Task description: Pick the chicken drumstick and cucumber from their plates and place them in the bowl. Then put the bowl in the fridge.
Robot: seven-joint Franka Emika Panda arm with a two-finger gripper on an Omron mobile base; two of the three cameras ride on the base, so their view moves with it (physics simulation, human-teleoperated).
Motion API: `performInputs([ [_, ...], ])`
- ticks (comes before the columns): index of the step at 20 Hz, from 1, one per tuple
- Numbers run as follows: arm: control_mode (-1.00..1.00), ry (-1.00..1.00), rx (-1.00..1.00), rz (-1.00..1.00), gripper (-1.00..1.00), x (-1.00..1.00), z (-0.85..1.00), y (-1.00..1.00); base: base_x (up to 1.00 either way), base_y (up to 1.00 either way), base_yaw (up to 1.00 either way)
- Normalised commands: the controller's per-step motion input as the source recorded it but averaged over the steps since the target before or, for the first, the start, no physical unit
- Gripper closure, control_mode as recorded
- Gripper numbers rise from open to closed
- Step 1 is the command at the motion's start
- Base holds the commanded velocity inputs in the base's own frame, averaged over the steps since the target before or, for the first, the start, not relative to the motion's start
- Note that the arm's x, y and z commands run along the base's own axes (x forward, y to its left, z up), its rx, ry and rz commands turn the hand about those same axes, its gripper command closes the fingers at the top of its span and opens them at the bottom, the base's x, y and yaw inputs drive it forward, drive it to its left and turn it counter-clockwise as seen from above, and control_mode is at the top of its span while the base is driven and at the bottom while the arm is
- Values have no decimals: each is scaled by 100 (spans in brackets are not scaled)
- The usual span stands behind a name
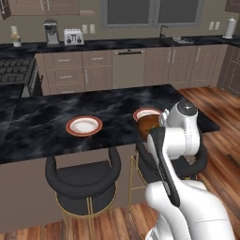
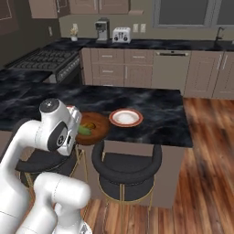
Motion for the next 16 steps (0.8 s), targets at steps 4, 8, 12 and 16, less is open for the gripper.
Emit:
performInputs([
  [4,100,0,0,0,100,0,0,0,-82,-5,-3],
  [8,100,0,0,0,100,0,0,0,-49,-8,-25],
  [12,100,0,0,0,100,0,0,0,-4,-4,-62],
  [16,100,0,0,0,100,0,0,0,4,-6,-78],
])
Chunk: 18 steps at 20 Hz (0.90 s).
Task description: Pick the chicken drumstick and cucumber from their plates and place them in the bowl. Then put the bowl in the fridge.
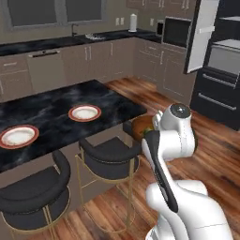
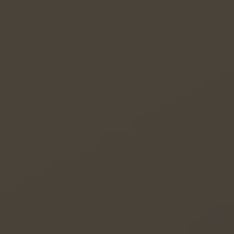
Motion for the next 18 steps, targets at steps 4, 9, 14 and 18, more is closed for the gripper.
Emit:
performInputs([
  [4,100,0,0,0,100,0,0,0,10,-9,-74],
  [9,100,0,0,0,100,0,0,0,51,-10,-39],
  [14,100,0,0,0,100,0,0,0,87,-1,-10],
  [18,100,0,0,0,100,0,0,0,94,-5,0],
])
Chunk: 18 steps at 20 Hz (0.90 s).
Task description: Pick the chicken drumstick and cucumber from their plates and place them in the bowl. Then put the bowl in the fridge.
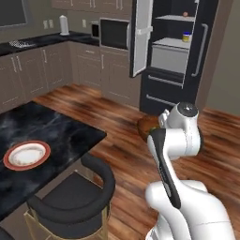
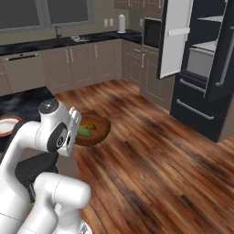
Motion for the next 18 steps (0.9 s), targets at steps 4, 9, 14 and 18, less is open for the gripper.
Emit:
performInputs([
  [4,100,0,0,0,100,0,0,0,93,-11,0],
  [9,100,0,0,0,100,0,0,0,83,-25,-3],
  [14,100,0,0,0,100,0,0,0,80,-33,-1],
  [18,100,0,0,0,100,0,0,0,84,-33,0],
])
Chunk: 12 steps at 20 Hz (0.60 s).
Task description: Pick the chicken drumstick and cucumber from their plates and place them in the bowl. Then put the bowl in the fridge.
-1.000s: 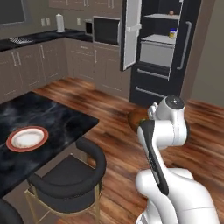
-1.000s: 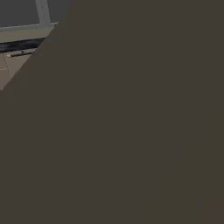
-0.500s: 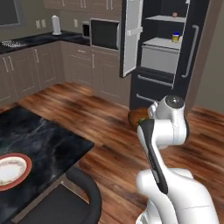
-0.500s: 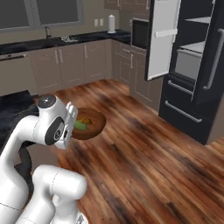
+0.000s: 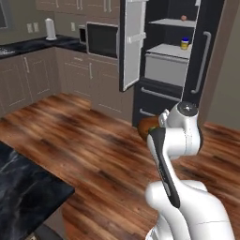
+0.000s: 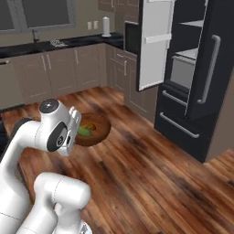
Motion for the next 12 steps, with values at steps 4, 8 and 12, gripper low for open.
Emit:
performInputs([
  [4,100,0,0,0,100,0,0,0,85,-32,0],
  [8,100,0,0,0,100,0,0,0,89,-33,0],
  [12,100,0,0,0,100,0,0,0,94,-29,2],
])
